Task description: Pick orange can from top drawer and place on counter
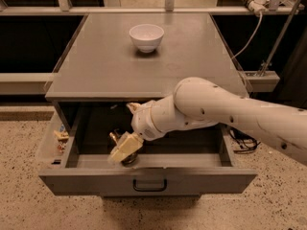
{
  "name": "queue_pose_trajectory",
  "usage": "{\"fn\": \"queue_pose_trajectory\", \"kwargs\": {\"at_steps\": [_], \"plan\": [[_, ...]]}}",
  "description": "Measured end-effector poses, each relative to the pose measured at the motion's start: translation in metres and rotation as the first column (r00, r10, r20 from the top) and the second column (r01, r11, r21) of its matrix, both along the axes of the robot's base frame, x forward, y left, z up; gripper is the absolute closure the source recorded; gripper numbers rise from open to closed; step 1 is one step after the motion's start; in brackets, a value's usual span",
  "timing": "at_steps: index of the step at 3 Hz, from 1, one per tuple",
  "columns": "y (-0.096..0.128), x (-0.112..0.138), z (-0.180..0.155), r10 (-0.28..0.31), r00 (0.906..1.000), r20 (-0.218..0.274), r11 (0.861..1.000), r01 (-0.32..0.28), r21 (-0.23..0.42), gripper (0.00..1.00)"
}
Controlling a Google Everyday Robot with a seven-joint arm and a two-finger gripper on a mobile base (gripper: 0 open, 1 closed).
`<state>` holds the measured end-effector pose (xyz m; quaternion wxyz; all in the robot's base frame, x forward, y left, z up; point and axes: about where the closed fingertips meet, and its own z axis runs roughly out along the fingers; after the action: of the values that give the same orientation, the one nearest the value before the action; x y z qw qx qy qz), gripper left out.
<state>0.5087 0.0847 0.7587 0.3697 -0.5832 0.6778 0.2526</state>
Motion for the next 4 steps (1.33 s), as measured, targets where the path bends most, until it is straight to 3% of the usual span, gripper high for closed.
{"fn": "queue_pose_trajectory", "kwargs": {"at_steps": [2, 4], "plan": [[0.017, 0.015, -0.027, -0.012, 0.9993, -0.036, 0.999, 0.014, 0.046, 0.00], [0.014, 0.033, -0.049, -0.047, 0.9964, -0.071, 0.997, 0.052, 0.061, 0.00]]}}
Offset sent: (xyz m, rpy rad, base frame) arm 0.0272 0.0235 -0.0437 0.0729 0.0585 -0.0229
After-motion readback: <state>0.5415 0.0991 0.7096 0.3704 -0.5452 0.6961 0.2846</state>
